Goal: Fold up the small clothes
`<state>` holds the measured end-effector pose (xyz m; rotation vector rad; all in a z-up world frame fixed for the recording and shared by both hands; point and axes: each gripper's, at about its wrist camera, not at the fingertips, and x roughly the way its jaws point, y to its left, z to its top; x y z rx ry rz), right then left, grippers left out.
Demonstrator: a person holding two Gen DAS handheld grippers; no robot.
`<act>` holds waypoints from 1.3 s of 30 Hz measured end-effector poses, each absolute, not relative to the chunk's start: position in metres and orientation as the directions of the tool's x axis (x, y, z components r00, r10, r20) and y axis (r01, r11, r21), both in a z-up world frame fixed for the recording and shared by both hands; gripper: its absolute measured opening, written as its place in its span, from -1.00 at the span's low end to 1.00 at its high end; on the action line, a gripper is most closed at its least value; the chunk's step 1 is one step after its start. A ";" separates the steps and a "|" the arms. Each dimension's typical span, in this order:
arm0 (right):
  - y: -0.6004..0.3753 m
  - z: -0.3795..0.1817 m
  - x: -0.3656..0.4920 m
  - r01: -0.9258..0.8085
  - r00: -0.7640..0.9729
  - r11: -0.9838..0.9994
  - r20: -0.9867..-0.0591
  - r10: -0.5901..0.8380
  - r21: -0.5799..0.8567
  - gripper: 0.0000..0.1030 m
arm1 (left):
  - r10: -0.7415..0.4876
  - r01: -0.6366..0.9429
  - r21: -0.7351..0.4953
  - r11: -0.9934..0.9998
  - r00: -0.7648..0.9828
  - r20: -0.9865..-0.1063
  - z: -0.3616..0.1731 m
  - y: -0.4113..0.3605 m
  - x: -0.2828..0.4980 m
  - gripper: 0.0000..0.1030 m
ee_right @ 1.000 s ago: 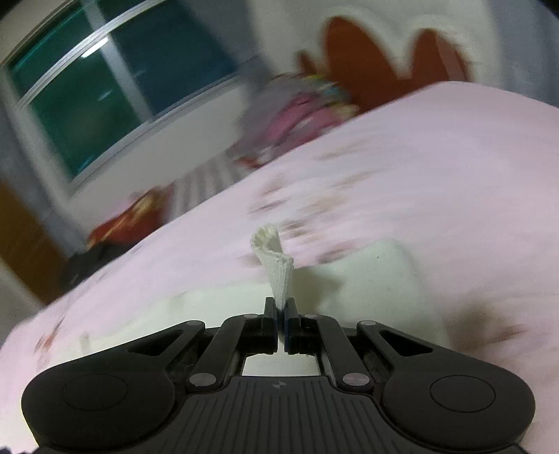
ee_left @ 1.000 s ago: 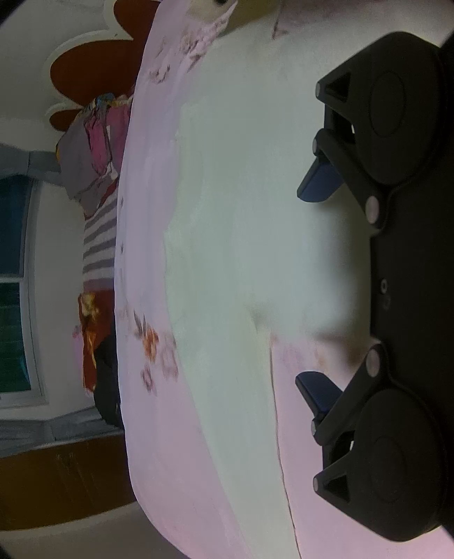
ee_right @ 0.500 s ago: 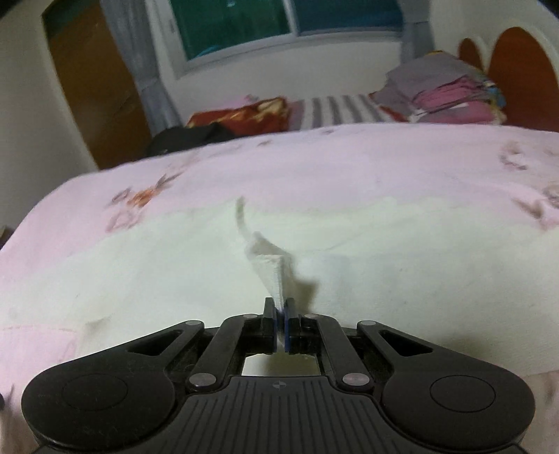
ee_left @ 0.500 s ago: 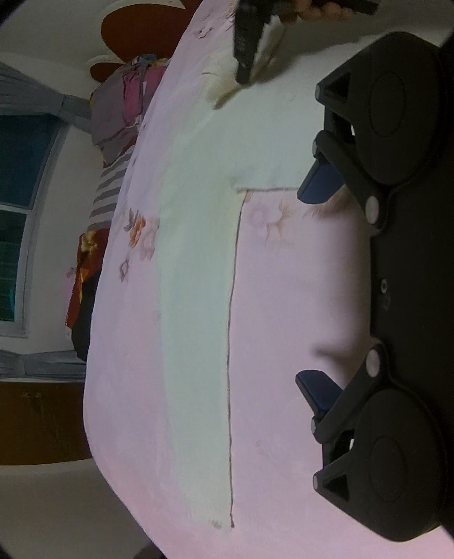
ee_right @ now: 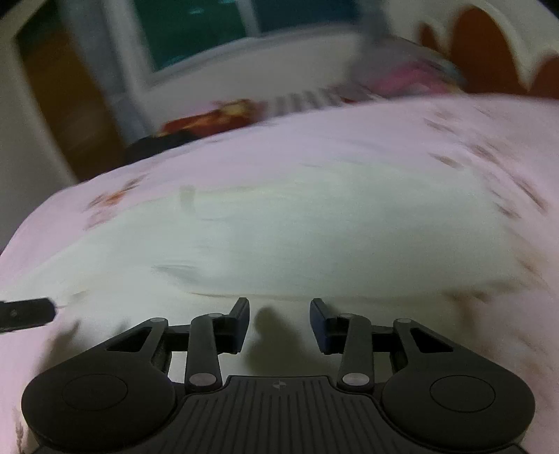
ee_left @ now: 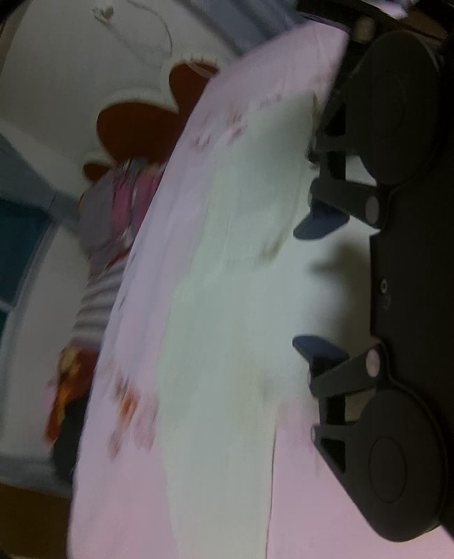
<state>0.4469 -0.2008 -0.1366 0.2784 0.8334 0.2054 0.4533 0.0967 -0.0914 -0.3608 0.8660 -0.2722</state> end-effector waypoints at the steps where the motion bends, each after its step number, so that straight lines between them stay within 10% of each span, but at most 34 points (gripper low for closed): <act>1: -0.214 -0.138 0.445 -0.038 0.655 0.942 -0.704 0.275 0.333 -0.25 | -0.392 0.089 -0.432 0.898 0.608 -0.691 -0.097 0.087 0.461 0.02; 8: -0.286 -0.140 0.435 0.109 0.674 0.923 -0.710 0.204 0.369 -0.27 | -0.423 0.032 -0.490 0.871 0.555 -0.716 -0.126 0.044 0.507 -0.26; 12: -0.308 -0.146 0.439 0.144 0.671 0.900 -0.710 0.216 0.410 -0.28 | -0.435 0.004 -0.522 0.853 0.557 -0.707 -0.137 0.040 0.518 -0.94; 39: -0.304 -0.148 0.445 0.156 0.669 0.936 -0.731 0.136 0.316 -0.45 | -0.271 -0.058 -0.416 0.908 0.676 -0.685 -0.120 0.135 0.497 -0.94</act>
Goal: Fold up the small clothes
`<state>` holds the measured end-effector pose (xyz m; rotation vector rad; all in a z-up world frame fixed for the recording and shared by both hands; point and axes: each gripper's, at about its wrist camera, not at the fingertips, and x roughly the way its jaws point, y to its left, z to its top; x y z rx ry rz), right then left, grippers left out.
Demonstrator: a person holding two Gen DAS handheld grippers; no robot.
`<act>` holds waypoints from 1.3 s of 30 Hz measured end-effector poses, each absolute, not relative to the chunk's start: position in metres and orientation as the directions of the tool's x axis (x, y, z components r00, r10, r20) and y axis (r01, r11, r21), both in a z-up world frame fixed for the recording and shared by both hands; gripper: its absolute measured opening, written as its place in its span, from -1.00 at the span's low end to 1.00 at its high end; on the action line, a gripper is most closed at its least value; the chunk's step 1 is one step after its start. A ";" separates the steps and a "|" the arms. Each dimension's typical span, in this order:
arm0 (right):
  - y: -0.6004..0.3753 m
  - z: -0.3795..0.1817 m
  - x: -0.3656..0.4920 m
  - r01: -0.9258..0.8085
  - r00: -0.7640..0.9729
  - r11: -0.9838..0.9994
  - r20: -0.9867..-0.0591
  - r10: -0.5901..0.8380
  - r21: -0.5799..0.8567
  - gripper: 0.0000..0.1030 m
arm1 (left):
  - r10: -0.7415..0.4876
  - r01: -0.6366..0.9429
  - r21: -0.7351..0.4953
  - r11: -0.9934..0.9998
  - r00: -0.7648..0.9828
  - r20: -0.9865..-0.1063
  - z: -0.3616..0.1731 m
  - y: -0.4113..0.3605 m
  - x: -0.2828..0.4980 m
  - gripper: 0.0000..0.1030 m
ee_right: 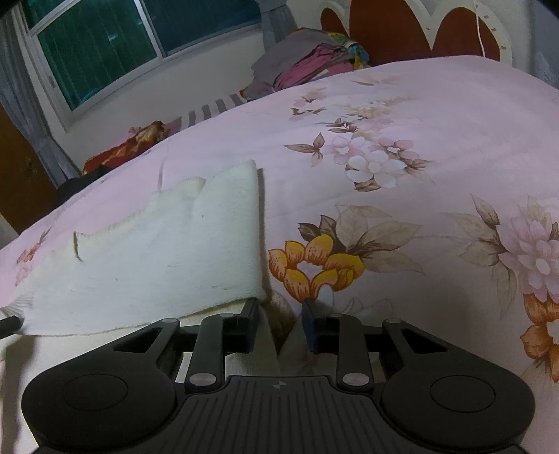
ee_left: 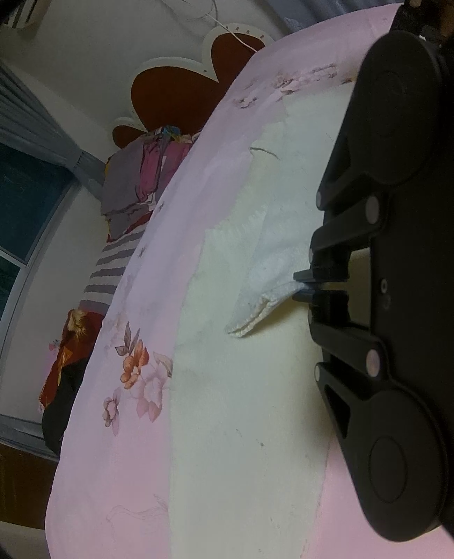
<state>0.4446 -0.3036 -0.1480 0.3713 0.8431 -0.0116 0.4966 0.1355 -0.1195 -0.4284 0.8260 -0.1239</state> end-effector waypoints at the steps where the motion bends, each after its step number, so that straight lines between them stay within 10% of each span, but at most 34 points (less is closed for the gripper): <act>1: -0.303 -0.147 0.444 0.153 0.668 0.937 -0.732 0.137 0.315 -0.45 | -0.271 -0.059 -0.416 0.907 0.674 -0.687 -0.121 0.136 0.497 -0.94; 10: -0.292 -0.115 0.441 0.055 0.737 0.944 -0.651 0.182 0.326 -0.47 | -0.274 -0.068 -0.421 0.904 0.664 -0.696 -0.131 0.138 0.494 -0.94; 13: -0.282 -0.143 0.462 0.066 0.648 0.957 -0.741 0.174 0.282 -1.00 | -0.272 -0.068 -0.416 0.907 0.660 -0.700 -0.132 0.137 0.494 -0.93; 21: -0.281 -0.116 0.459 0.006 0.732 0.948 -0.647 0.213 0.319 -1.00 | -0.126 -0.061 -0.252 0.966 0.738 -0.663 -0.101 0.132 0.480 -0.05; 33: -0.170 -0.139 0.526 -0.293 0.588 0.876 -0.650 0.481 0.383 -1.00 | -0.177 0.125 -0.125 0.984 0.702 -0.690 -0.125 0.068 0.523 -0.05; 39: -0.258 -0.150 0.574 -0.028 0.674 0.959 -0.703 0.227 0.283 -1.00 | -0.175 0.109 -0.139 0.984 0.709 -0.683 -0.131 0.105 0.520 -0.21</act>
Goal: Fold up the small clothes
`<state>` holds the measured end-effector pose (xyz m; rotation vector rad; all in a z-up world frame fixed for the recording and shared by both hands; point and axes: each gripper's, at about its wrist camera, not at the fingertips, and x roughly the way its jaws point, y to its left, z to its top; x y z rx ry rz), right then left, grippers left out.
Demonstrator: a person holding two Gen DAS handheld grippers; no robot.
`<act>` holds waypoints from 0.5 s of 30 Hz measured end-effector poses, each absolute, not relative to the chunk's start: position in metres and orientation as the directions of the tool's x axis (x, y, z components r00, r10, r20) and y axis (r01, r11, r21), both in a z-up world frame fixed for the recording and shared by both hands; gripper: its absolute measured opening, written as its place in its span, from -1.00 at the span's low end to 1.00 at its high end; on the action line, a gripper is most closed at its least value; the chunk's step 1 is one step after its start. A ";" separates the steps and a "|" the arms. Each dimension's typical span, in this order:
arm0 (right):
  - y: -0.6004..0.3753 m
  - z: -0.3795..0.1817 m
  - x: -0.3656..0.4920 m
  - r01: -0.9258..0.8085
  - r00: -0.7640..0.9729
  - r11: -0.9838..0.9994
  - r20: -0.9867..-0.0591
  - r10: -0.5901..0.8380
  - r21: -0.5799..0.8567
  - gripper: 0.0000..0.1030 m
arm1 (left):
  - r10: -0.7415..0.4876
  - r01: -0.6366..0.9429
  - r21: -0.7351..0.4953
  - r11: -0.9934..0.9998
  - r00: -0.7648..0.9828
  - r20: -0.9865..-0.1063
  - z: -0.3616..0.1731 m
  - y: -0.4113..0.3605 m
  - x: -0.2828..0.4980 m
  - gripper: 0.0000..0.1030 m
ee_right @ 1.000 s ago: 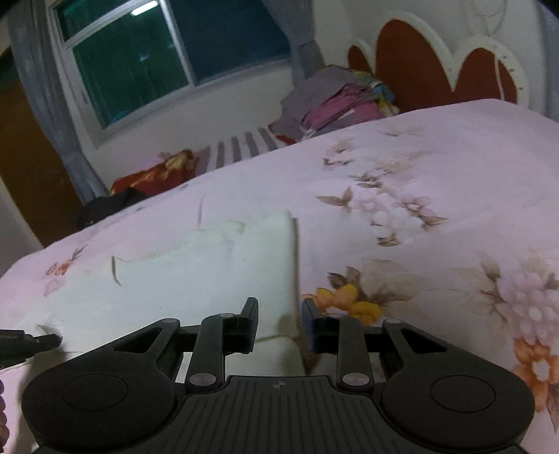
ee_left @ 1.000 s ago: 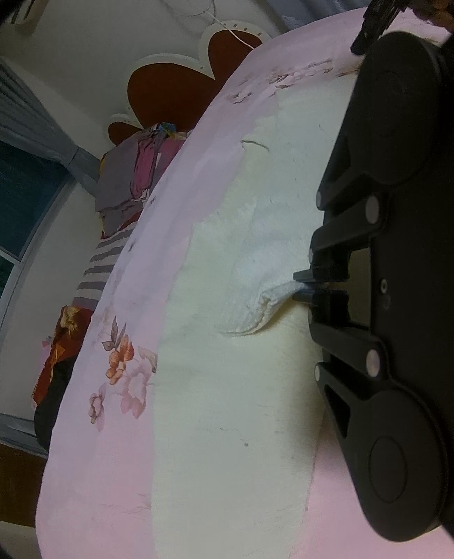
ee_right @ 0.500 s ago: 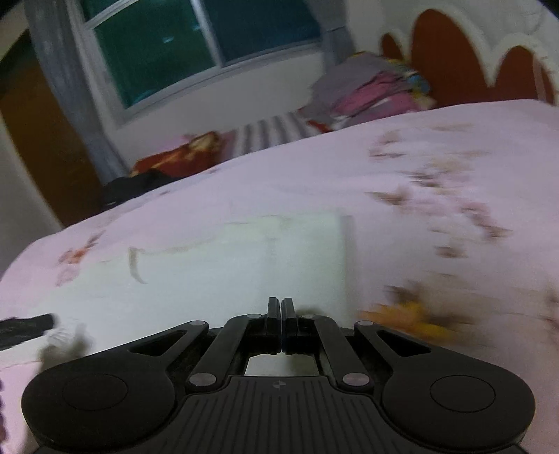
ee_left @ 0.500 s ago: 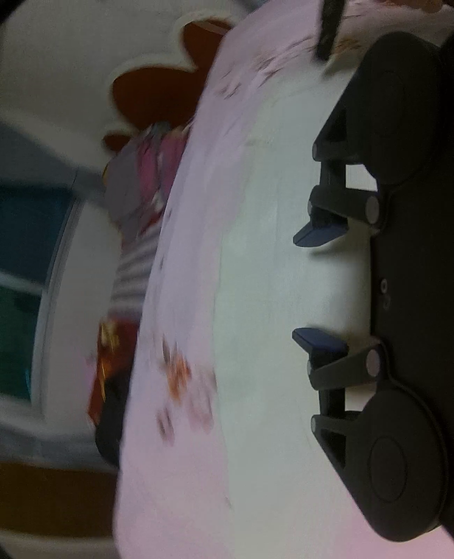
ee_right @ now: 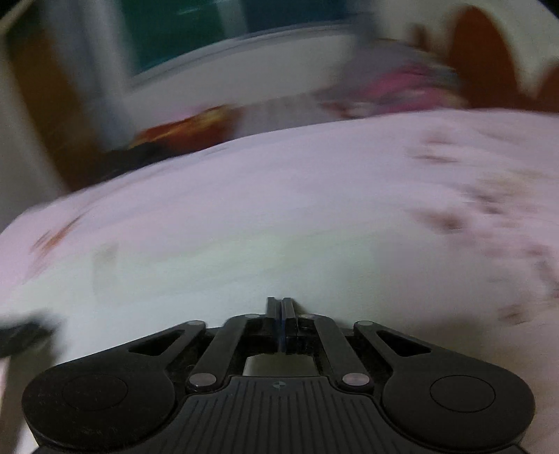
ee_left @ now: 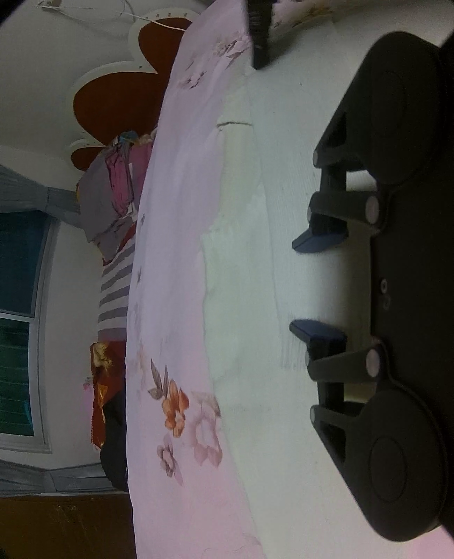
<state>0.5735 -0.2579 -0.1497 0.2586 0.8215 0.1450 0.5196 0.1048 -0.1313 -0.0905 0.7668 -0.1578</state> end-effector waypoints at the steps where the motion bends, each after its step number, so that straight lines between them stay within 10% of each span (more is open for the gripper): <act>1: -0.268 -0.151 0.584 0.015 0.676 0.962 -0.712 0.190 0.271 -1.00 | -0.177 0.116 -0.135 0.984 0.709 -0.683 -0.130 0.105 0.520 -0.21; 15: -0.276 -0.150 0.583 -0.018 0.646 0.971 -0.739 0.192 0.237 -1.00 | -0.159 0.109 -0.115 0.987 0.701 -0.695 -0.127 0.101 0.520 -0.12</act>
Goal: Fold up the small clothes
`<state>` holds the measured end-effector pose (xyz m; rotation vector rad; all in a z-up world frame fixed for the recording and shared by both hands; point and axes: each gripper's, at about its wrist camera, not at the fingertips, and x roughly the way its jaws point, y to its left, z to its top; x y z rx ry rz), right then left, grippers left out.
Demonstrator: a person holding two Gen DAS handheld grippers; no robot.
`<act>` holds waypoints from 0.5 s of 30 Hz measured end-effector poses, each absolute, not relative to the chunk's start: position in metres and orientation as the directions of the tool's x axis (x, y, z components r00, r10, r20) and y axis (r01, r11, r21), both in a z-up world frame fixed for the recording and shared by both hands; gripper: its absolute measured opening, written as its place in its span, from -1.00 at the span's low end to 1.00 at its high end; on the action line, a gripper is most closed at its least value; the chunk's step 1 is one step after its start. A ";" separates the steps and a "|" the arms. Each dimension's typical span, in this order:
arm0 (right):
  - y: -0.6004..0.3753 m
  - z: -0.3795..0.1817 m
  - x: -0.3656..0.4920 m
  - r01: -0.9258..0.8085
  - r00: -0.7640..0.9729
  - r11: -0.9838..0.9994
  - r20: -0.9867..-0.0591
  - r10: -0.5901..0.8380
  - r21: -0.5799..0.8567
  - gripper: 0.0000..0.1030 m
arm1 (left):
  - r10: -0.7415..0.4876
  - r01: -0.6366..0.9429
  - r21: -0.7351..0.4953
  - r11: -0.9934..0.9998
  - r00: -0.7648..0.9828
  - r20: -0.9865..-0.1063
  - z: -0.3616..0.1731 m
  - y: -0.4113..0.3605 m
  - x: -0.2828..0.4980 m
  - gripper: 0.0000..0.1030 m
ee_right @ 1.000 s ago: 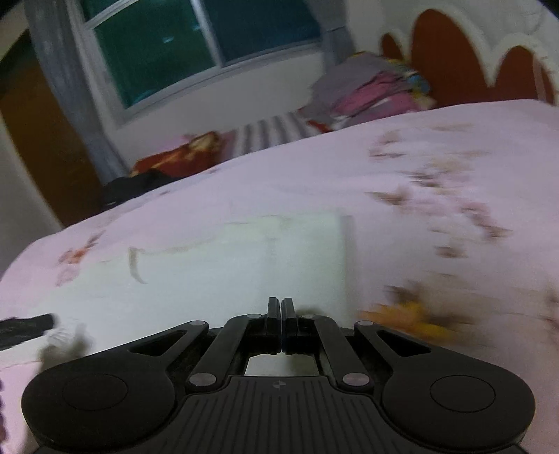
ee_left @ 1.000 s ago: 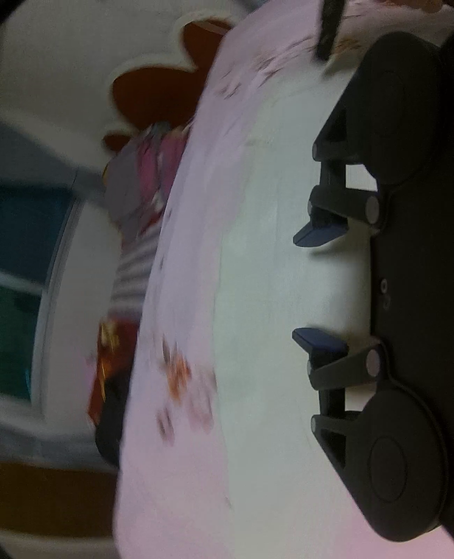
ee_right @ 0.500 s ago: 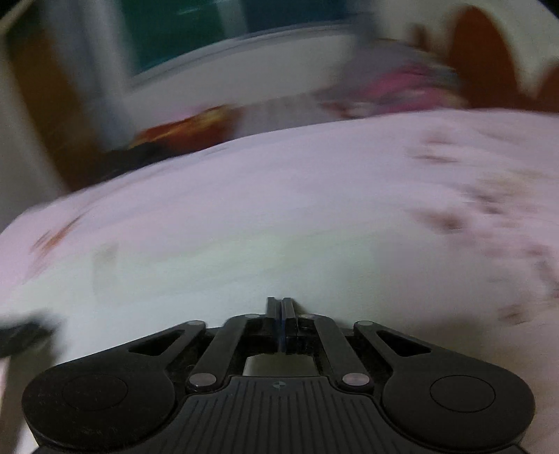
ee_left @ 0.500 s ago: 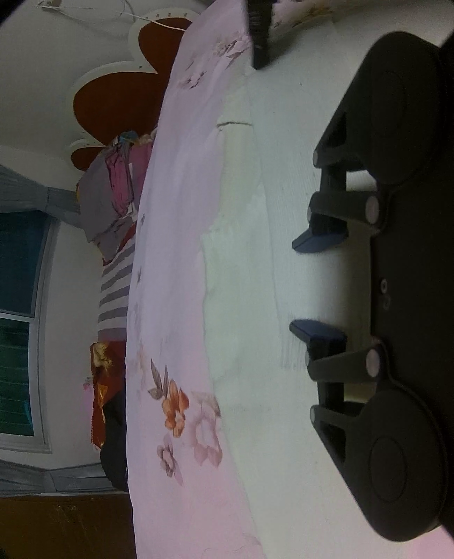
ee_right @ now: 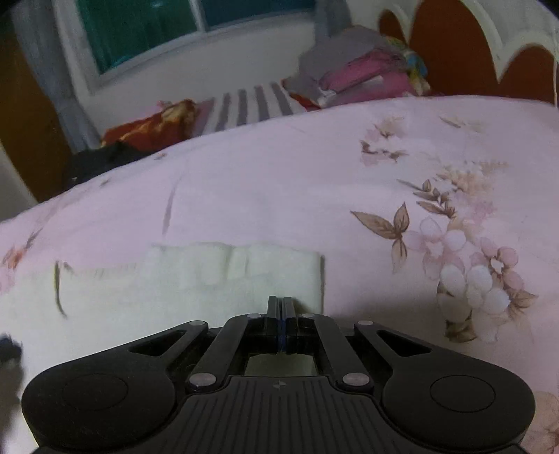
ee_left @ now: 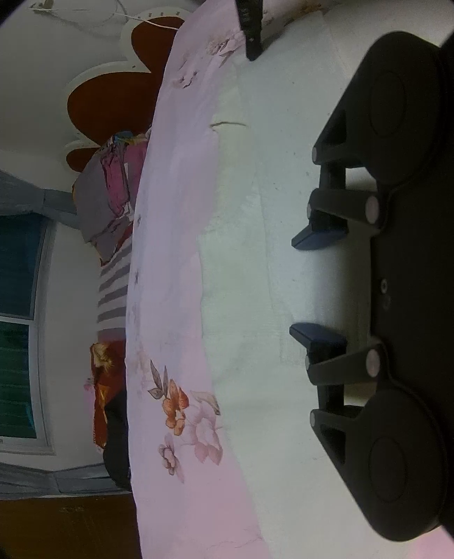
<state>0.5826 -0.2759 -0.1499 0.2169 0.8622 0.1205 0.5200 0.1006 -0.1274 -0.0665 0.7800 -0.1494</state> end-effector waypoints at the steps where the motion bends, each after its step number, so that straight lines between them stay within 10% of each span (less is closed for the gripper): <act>1: -0.276 -0.148 0.578 -0.014 0.641 0.971 -0.743 0.192 0.239 -1.00 | -0.152 0.102 -0.112 0.988 0.699 -0.699 -0.126 0.101 0.518 -0.13; 15: -0.252 -0.123 0.471 -0.076 0.709 0.982 -0.683 0.175 0.174 -1.00 | -0.150 0.084 -0.128 0.988 0.710 -0.688 -0.119 0.087 0.478 -0.07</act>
